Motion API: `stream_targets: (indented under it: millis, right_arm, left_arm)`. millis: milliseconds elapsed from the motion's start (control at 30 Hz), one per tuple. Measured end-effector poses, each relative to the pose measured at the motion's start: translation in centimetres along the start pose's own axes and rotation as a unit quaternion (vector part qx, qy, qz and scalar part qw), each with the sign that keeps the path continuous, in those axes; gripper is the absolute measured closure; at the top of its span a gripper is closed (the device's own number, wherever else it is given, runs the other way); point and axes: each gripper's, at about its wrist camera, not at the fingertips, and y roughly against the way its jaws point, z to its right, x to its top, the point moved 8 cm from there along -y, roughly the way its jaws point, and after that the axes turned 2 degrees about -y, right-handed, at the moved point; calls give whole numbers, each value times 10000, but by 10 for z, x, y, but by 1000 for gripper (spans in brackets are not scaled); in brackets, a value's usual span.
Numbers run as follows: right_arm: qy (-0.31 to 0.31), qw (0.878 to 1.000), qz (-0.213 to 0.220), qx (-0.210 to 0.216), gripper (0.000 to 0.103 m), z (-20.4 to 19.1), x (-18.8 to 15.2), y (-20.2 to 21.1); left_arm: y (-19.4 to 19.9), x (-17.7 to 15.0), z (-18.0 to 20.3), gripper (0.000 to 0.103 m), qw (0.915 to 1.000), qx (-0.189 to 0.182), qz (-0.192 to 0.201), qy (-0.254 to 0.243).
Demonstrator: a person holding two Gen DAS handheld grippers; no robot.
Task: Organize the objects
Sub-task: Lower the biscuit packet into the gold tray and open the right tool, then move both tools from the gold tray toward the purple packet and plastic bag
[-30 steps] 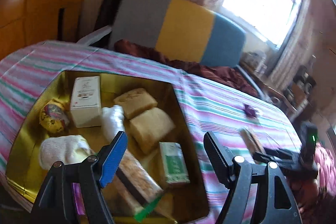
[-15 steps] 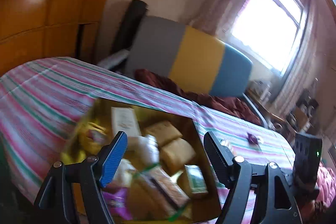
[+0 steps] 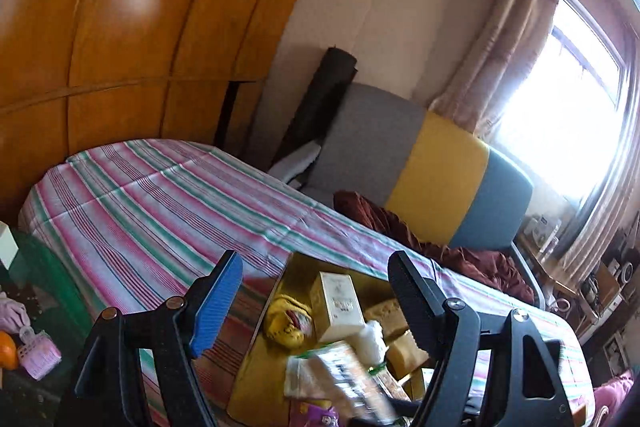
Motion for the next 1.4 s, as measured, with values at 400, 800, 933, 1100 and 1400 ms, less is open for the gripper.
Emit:
stream_targets:
  millis: [400,800,933,1100,1400]
  right_arm:
    - [-994,9946,-298,47,54,-13,8,-65]
    - [-823,9951,-107,-530,50,1,8,-55]
    - [-746,9961,184,-436,46,0,12,-30]
    - [-705,9939,552,-640,45,11,15,6]
    - [-848,9789,876,-1637,45,75,4,67]
  left_arm:
    - [6,7,-4,27,9999,-78,55,100]
    - [1,-1,3,27,9998,-143,-81,67]
    - [-3,-8,10,27,9996,-217,-171,32]
    - [-8,-20,25,26,9988,-379,-314,-60]
    - [-21,-56,66,27,9936,-732,-781,-356]
